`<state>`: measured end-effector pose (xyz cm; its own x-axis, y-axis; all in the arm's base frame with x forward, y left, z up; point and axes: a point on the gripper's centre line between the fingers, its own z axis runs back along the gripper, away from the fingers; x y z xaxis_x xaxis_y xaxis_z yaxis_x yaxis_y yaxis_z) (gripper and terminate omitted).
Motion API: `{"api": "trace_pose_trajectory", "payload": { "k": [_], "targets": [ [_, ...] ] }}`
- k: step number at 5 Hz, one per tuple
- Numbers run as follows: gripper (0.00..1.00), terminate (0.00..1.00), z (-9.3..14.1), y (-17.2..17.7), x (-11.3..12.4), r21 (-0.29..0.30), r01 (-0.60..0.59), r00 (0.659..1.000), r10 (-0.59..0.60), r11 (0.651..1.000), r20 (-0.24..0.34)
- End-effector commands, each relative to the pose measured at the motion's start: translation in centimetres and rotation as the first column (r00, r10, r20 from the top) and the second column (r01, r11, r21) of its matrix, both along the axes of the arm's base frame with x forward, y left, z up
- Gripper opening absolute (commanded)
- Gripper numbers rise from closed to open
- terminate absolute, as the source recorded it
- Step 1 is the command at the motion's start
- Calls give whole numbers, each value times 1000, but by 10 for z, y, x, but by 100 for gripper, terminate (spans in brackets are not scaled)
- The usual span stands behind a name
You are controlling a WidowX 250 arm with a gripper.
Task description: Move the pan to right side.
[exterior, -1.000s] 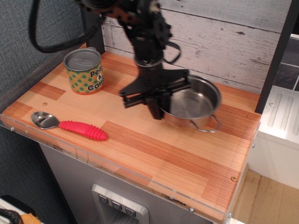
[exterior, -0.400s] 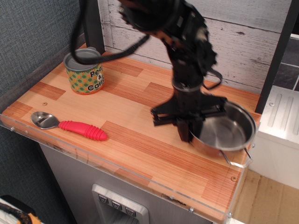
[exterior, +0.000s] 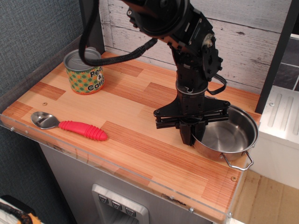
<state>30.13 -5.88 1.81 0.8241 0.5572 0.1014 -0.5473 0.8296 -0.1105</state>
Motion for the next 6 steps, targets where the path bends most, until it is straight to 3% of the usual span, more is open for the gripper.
{"api": "trace_pose_trajectory", "payload": {
  "k": [1, 4, 5, 6],
  "targets": [
    [100, 0, 11, -3, 5, 10, 55, 998, -55, 998, 22],
    [100, 0, 53, 1, 0, 6, 61, 996, -61, 998, 72],
    [100, 0, 69, 3, -2, 11, 58, 996, -59, 998, 67],
    [100, 0, 76, 12, -9, 23, 35, 999, -36, 999, 13]
  ]
}}
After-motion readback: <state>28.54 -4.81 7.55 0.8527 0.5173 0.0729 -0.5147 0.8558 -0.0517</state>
